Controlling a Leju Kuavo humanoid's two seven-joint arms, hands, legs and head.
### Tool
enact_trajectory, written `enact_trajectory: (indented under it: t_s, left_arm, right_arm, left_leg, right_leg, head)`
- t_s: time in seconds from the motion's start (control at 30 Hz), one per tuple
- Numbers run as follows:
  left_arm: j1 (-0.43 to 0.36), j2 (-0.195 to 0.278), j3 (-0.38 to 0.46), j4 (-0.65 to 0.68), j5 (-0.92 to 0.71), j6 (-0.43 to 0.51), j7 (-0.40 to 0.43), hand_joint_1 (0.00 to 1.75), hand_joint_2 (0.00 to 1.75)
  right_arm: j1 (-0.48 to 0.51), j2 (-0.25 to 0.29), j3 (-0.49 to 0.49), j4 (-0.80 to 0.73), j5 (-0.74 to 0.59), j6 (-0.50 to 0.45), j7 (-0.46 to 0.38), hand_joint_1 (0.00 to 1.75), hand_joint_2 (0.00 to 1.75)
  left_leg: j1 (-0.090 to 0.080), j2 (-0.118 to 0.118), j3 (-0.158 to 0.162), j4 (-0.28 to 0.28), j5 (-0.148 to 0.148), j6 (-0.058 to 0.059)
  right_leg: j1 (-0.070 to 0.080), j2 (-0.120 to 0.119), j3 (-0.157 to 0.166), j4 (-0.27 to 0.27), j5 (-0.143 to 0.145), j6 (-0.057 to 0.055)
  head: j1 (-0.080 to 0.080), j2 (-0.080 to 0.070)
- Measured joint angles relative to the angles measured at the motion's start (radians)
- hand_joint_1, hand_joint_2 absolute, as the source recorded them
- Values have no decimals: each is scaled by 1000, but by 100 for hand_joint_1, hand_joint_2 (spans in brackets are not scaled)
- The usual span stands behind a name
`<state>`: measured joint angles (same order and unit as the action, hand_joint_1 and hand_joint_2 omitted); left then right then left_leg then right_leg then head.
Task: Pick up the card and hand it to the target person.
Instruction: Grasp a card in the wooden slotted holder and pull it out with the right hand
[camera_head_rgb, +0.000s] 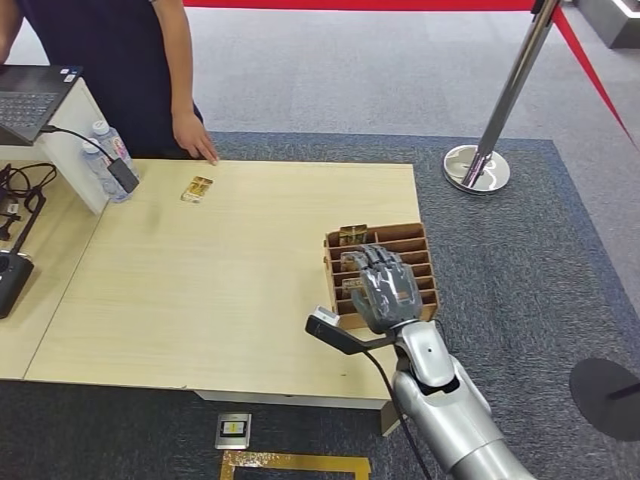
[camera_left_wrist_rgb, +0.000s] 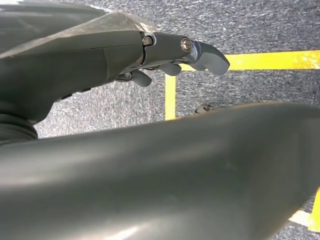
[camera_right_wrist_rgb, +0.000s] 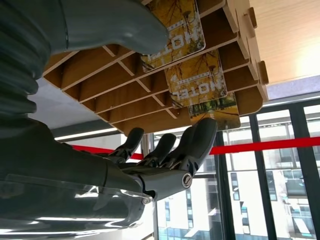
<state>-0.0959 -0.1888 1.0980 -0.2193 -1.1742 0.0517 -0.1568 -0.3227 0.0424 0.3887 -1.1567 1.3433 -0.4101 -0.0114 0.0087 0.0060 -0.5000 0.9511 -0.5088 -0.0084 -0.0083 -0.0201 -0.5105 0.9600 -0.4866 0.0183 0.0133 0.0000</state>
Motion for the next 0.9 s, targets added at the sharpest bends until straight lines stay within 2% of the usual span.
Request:
enact_trajectory:
  t_s: [0.1, 0.3, 0.7, 0.9]
  left_arm:
    - [0, 0, -2, 0, 0, -3, 0, 0, 0]
    - [0, 0, -3, 0, 2, -5, 0, 0, 0]
    - [0, 2, -3, 0, 3, -4, 2, 0, 0]
    - [0, 2, -3, 0, 5, -3, 3, 0, 0]
  right_arm:
    - [-1, 0, 0, 5, -1, 0, 0, 82, 175]
    - [-5, 0, -1, 19, -5, 1, 0, 63, 175]
    - [-20, 6, -1, 64, -17, -8, -3, 67, 175]
    - [-26, 11, -1, 80, -17, -12, -2, 77, 175]
  left_leg:
    - [0, 0, 0, 0, 0, 0]
    - [0, 0, 0, 0, 0, 0]
    - [0, 0, 0, 0, 0, 0]
    - [0, 0, 0, 0, 0, 0]
  right_leg:
    - [0, 0, 0, 0, 0, 0]
    - [0, 0, 0, 0, 0, 0]
    - [0, 0, 0, 0, 0, 0]
    - [0, 0, 0, 0, 0, 0]
  head:
    - [0, 0]
    - [0, 0]
    - [0, 0]
    - [0, 0]
